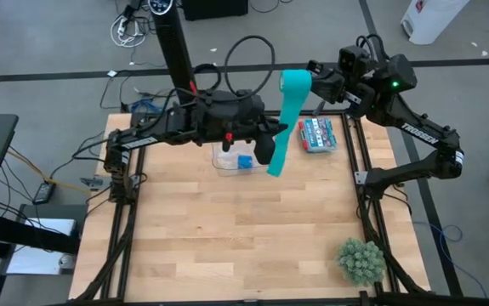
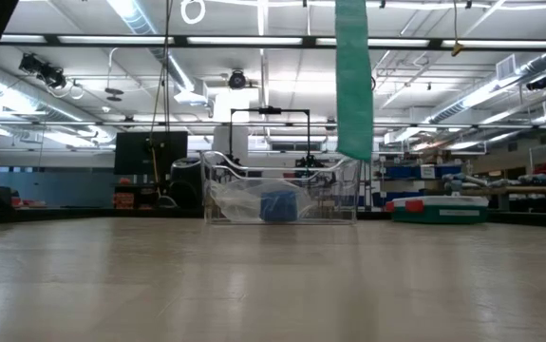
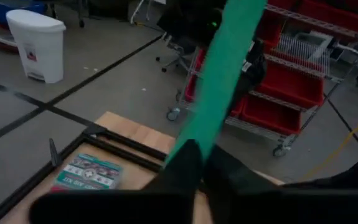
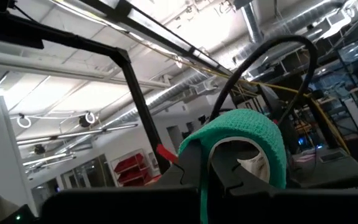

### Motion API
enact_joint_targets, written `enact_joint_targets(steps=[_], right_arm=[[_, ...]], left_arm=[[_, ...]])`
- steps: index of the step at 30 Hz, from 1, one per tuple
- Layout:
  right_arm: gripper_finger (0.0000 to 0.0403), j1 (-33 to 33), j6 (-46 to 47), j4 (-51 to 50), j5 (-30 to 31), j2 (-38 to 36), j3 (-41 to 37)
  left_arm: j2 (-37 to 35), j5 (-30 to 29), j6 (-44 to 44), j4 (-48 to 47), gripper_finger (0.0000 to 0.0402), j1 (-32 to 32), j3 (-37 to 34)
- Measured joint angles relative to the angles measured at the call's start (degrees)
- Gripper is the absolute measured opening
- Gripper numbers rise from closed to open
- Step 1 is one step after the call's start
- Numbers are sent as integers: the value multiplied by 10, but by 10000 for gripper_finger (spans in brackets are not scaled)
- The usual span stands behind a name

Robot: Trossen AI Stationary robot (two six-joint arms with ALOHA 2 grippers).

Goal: Roll bandage
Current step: Roll the sky blue bandage

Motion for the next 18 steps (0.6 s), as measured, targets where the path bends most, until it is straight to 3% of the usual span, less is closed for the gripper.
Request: enact_joint_targets(steps=[8,18], right_arm=[[0,-33,-40,-45,-49,-2,0],[0,-115,-247,-222,-108,-1,0]], left_arm=[[-33,41,18,80,4,3,0],[-83,56,15,109,2,-9,0]])
